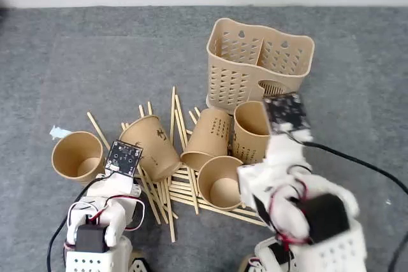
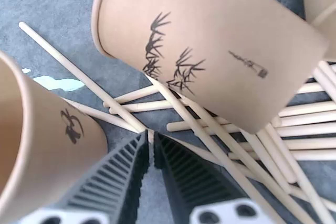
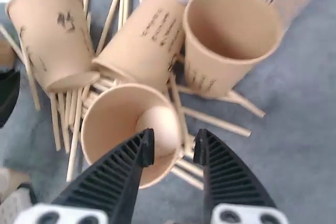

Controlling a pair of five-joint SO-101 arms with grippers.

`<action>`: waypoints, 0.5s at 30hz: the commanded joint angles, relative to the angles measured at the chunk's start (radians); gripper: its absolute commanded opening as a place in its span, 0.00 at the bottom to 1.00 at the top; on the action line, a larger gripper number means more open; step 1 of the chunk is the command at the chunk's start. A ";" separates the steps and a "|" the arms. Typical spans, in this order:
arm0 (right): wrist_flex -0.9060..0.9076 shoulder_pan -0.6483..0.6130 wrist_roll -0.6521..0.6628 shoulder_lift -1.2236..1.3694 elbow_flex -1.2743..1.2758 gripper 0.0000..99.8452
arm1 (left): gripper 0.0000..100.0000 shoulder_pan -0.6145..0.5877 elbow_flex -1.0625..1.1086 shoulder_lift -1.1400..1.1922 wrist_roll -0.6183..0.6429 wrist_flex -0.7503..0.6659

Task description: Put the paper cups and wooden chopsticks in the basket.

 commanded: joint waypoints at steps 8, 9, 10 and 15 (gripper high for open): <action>-0.022 -0.074 -0.072 0.232 -0.005 0.15 | 0.02 -0.005 -0.005 -0.014 -0.002 0.003; -0.022 -0.073 -0.069 0.243 -0.005 0.15 | 0.02 -0.005 -0.005 -0.014 -0.002 0.003; -0.022 -0.073 -0.069 0.252 -0.005 0.15 | 0.02 -0.005 -0.005 -0.014 -0.002 0.003; -0.022 -0.073 -0.066 0.265 -0.005 0.15 | 0.02 -0.005 -0.005 -0.014 -0.002 0.003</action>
